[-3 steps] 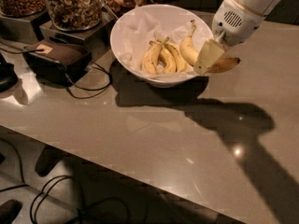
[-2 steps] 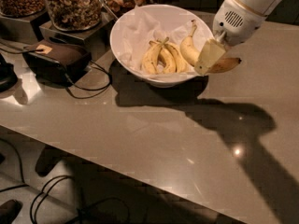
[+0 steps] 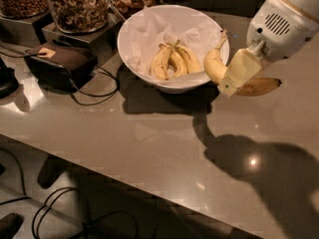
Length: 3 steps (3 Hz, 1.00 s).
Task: Pick banana from white bowl
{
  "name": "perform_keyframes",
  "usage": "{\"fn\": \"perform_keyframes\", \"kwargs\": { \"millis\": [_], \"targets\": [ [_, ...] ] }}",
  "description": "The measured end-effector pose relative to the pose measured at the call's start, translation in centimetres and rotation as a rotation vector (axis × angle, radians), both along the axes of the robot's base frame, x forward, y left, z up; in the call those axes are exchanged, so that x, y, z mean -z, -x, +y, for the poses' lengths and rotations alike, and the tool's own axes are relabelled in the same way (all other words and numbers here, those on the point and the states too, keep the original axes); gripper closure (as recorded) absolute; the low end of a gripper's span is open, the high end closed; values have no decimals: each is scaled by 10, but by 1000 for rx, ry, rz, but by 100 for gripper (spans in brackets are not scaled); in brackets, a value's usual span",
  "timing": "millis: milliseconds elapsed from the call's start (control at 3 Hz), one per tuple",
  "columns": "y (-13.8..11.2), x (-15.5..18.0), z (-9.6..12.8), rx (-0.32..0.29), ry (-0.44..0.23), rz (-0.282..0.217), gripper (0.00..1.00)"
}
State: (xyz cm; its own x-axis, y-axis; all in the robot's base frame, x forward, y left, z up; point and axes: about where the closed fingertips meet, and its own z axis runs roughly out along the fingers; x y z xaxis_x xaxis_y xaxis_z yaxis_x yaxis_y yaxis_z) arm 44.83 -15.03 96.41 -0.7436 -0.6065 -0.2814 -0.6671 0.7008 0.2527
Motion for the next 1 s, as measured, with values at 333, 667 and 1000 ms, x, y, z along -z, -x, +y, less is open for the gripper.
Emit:
{"fn": "perform_keyframes", "kwargs": {
  "millis": [333,667,1000],
  "targets": [
    [-1,0,1,2,-1,-5,100],
    [4,-11,5,1,6,-33,100],
    [25,-19,11,-22,-7,-16,100]
  ]
}}
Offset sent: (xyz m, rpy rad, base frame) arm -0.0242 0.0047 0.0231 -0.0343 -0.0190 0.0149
